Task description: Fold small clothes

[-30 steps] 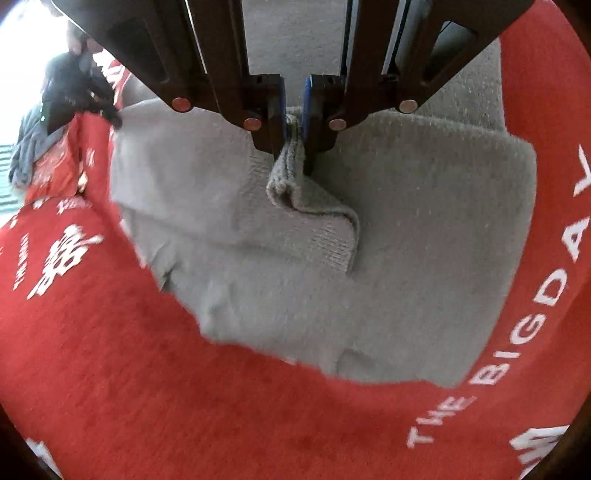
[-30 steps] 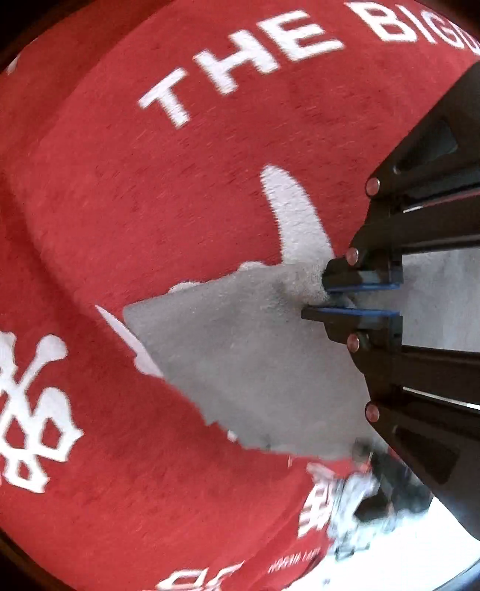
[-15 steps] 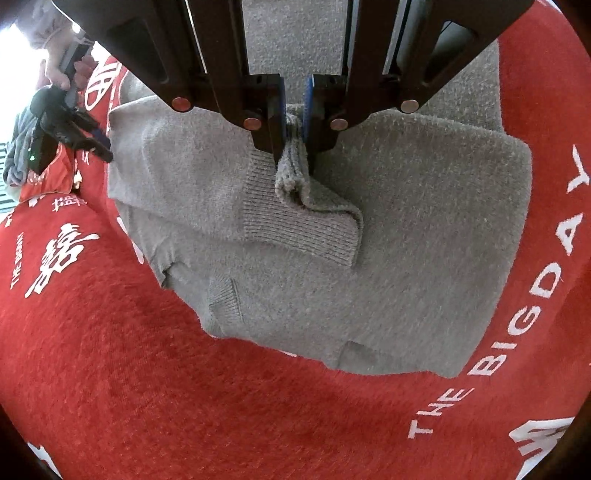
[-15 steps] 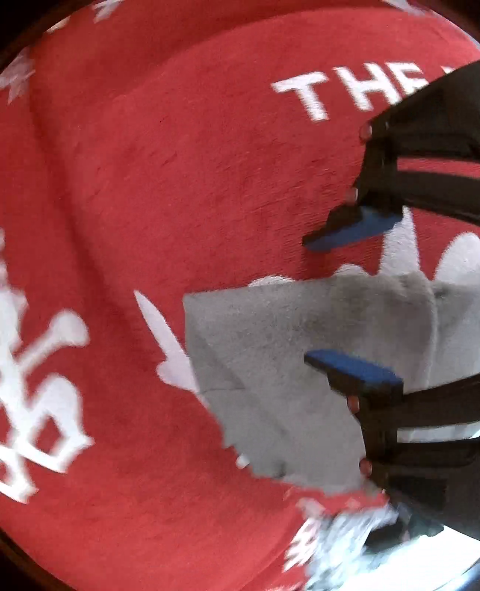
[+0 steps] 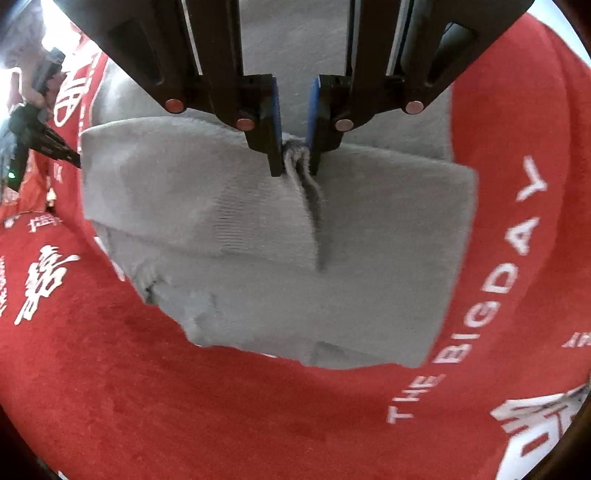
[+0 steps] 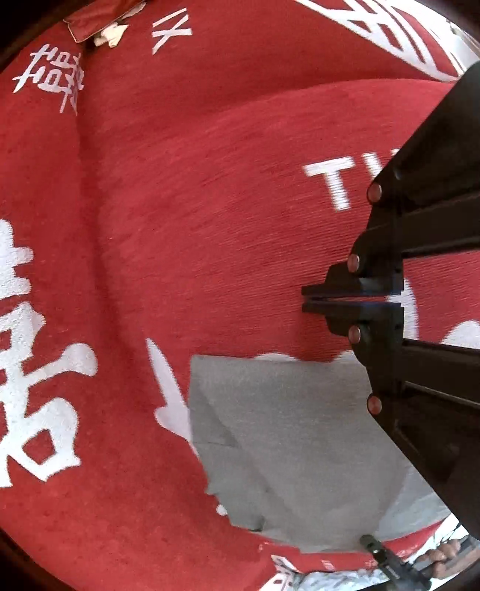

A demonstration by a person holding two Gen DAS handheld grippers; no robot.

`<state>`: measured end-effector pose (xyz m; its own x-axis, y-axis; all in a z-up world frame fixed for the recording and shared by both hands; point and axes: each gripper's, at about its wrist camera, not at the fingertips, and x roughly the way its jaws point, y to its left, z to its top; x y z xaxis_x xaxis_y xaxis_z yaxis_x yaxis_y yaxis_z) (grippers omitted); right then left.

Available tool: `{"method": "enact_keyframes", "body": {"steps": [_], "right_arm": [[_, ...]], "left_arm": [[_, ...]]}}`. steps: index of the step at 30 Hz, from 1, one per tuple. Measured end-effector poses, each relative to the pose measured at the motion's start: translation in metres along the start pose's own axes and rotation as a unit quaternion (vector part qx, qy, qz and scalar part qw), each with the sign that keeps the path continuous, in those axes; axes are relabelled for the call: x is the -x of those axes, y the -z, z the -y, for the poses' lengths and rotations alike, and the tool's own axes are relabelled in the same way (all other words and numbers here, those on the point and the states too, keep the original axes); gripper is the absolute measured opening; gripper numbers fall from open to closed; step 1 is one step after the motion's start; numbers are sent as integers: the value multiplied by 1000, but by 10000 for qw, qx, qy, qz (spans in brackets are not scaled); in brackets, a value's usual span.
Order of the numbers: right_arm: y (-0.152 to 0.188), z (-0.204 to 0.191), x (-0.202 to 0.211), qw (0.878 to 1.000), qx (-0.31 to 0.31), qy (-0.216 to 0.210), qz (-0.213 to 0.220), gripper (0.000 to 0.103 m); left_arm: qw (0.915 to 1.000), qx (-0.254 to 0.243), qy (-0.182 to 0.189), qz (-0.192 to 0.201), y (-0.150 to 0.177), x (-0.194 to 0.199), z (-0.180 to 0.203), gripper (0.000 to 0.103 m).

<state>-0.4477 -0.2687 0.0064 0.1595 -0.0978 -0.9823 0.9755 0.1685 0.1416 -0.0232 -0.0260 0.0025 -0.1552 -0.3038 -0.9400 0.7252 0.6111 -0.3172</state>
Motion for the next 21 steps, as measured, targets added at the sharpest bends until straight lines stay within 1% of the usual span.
{"method": "enact_keyframes", "body": {"steps": [1, 2, 3, 4, 5, 6, 7, 8, 9, 10, 12, 13, 14, 15, 17, 18, 20, 21], "right_arm": [[2, 1, 2, 9998, -93, -155, -40, 7], [5, 3, 6, 9990, -244, -363, -72, 9], [9, 6, 9, 9972, -433, -606, -105, 15], [16, 9, 13, 9924, -739, -968, -165, 34], [23, 10, 16, 9881, -951, -1191, -183, 56], [30, 10, 20, 9835, -1150, -1390, -165, 61], [36, 10, 23, 9798, -1273, -1532, -168, 60], [43, 8, 22, 9753, -1397, -1698, -219, 60], [50, 8, 21, 9696, -1565, -1859, -301, 60], [53, 9, 20, 9663, -1672, -1924, -351, 58], [59, 4, 9, 9600, -1881, -2018, -478, 50], [58, 3, 2, 9589, -1975, -1959, -555, 39], [58, 5, 3, 9597, -1994, -1894, -579, 17], [56, 3, 1, 9625, -1967, -1775, -576, 8], [53, -3, 6, 9735, -1638, -1525, -471, 8], [52, -9, 10, 9814, -1319, -1338, -388, 8], [52, -14, 7, 9887, -968, -1083, -358, 7], [54, -13, 2, 9898, -895, -1039, -385, 8]], "left_arm": [[10000, 23, -56, -21, -1, 3, -2, 13], [9999, 48, -102, -34, -2, 7, -3, 17], [9997, 68, -251, -7, -4, 12, -5, 22], [9991, 61, -416, 70, -6, 17, -6, 35], [9984, 40, -539, 167, -7, 22, -7, 52], [9971, 4, -664, 364, -9, 31, -7, 58], [9965, -14, -697, 455, -11, 35, -6, 60], [9961, -80, -697, 528, -13, 40, -4, 60], [9962, -161, -682, 520, -15, 41, -2, 60], [9961, -227, -680, 506, -17, 39, 2, 60], [9950, -472, -776, 421, -18, 31, 12, 60], [9939, -584, -858, 363, -18, 25, 16, 60], [9927, -700, -937, 309, -17, 18, 20, 60], [9916, -764, -1001, 285, -17, 13, 24, 60], [9885, -912, -1189, 204, -14, 0, 28, 60], [9869, -970, -1280, 143, -12, -6, 28, 60], [9853, -1008, -1375, 60, -8, -17, 27, 60], [9860, -997, -1329, 144, -7, -15, 25, 60]]}}
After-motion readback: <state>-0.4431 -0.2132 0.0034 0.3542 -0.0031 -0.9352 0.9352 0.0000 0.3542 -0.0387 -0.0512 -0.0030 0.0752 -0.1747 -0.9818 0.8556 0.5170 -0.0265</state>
